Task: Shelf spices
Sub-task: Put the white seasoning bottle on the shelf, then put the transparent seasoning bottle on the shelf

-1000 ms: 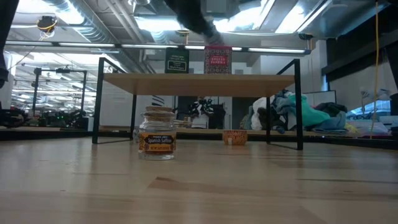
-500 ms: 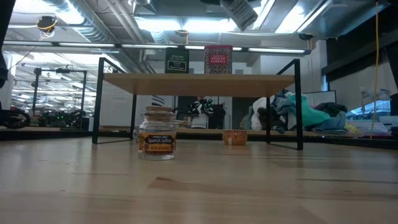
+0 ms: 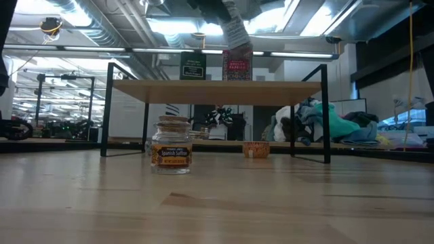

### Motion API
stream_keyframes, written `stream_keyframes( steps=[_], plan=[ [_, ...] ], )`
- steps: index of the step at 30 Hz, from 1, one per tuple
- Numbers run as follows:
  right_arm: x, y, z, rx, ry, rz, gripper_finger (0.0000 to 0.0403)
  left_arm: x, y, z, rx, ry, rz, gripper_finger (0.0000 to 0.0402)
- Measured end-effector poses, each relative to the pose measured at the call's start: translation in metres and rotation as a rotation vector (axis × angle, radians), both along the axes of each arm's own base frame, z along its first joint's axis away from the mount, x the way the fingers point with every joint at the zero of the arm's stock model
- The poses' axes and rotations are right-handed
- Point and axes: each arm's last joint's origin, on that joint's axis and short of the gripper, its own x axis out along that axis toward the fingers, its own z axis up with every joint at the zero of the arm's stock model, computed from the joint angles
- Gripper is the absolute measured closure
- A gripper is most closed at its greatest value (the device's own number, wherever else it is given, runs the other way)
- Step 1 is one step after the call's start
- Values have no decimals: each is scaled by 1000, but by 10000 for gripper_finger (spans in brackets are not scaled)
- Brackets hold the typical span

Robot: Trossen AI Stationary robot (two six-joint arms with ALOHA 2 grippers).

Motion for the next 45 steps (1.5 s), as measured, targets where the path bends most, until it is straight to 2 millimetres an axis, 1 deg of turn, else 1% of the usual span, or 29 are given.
stream_keyframes(
  steps=[7, 12, 15, 22, 26, 29, 32, 39, 42, 45],
  plan=[
    [0, 0, 0, 0, 0, 0, 125, 1, 8, -13, -33, 93, 71, 213],
    [0, 0, 0, 0, 0, 0, 125, 6, 18, -29, -44, 175, 122, 213],
    [0, 0, 0, 0, 0, 0, 125, 6, 21, -32, -45, 191, 132, 213],
    [0, 0, 0, 0, 3, 0, 125, 7, 22, -31, -43, 180, 129, 213],
    [0, 0, 0, 0, 3, 0, 125, 10, 23, -31, -52, 150, 146, 185],
    [0, 0, 0, 0, 3, 0, 125, 14, 22, -29, -56, 108, 158, 160],
    [0, 0, 0, -1, 5, 0, 125, 15, 21, -26, -62, 84, 163, 144],
    [0, 0, -1, -1, 9, 0, 125, 11, 20, -20, -45, 61, 176, 130],
    [0, 0, -1, -1, 11, 0, 125, 7, 17, -9, -10, 10, 176, 129],
    [0, 0, -2, -2, 18, 0, 125, 1, 11, 11, 20, -102, 158, 129]
  ],
)
